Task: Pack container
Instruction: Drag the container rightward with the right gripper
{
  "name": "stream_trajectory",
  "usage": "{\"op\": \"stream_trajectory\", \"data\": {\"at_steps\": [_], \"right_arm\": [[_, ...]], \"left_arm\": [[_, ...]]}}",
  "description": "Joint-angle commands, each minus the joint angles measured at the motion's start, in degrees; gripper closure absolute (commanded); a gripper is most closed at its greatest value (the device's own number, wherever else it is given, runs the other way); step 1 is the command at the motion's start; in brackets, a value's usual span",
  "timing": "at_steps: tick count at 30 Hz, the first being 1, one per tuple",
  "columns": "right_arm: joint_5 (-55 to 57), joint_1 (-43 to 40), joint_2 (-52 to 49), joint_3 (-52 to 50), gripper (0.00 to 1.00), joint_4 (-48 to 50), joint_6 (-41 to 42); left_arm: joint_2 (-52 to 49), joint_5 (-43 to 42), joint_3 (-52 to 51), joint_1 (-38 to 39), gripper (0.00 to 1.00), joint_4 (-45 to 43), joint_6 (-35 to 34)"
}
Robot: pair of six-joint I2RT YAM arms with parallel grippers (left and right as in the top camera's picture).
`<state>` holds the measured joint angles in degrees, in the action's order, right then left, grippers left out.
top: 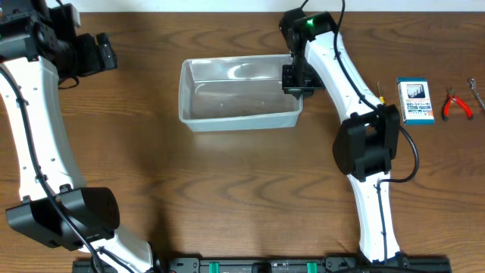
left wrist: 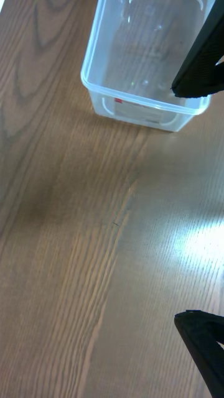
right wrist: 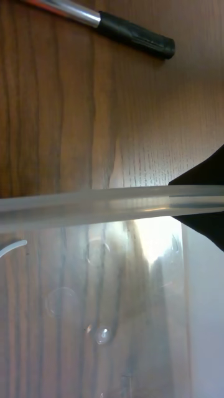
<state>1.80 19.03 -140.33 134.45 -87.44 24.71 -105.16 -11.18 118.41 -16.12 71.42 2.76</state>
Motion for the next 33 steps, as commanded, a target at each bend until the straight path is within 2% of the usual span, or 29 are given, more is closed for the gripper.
{"op": "stream_trajectory", "data": {"at_steps": [1,16,25,33], "right_arm": [[2.7,-1.5,0.2,-1.3,0.99,-1.2,4.2],[2.7,-1.0,0.2,-1.3,0.99,-0.8,2.6],[2.7,-1.0,0.2,-1.3,0.85,-1.1,1.0],[2.7,-1.0,0.2,-1.3,0.79,-1.3,0.4]], "left_arm": [[0.0,0.3,0.7,-0.3,0.02,0.2,-0.5],[0.0,0.3,0.7,-0.3,0.02,0.2,-0.5],[0.0,0.3,0.7,-0.3,0.02,0.1,-0.5],[0.0,0.3,0.7,-0.3,0.02,0.1,-0.5]]}}
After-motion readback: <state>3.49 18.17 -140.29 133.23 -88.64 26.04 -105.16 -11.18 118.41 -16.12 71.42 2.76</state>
